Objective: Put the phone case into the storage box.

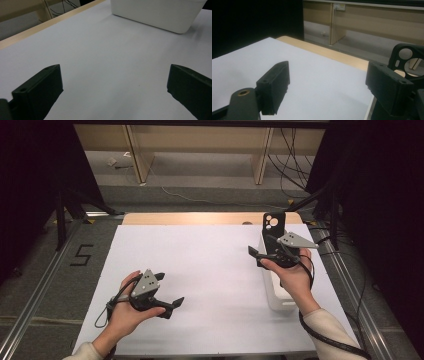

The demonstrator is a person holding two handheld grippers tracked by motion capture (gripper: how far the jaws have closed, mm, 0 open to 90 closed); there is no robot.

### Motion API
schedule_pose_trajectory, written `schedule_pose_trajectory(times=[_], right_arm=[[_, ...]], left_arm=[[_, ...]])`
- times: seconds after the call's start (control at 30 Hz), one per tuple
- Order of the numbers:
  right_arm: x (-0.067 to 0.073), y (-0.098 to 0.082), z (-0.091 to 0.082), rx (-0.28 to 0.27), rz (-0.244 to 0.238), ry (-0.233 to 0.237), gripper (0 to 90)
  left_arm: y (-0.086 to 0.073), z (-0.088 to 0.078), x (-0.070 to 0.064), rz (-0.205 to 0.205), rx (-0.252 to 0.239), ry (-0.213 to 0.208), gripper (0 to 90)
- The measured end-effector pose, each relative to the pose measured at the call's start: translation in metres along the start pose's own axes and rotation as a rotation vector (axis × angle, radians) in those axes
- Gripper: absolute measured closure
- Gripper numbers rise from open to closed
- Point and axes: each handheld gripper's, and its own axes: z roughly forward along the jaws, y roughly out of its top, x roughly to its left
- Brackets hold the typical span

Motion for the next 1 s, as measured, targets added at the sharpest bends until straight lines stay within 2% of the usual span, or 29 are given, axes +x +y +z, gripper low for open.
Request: schedule_pose_trajectory(times=[0.6,1.0], right_arm=[[0.008,-0.006,-0.017,0.005,-0.013,0.032,20.7],[0.010,-0.012,-0.026,0.006,-0.025,0.033,19.5]], left_arm=[[0.000,0.000,0.000,-0.001,0.001,0.000,0.0],[0.001,-0.001,0.000,0.001,0.000,0.005,0.0]])
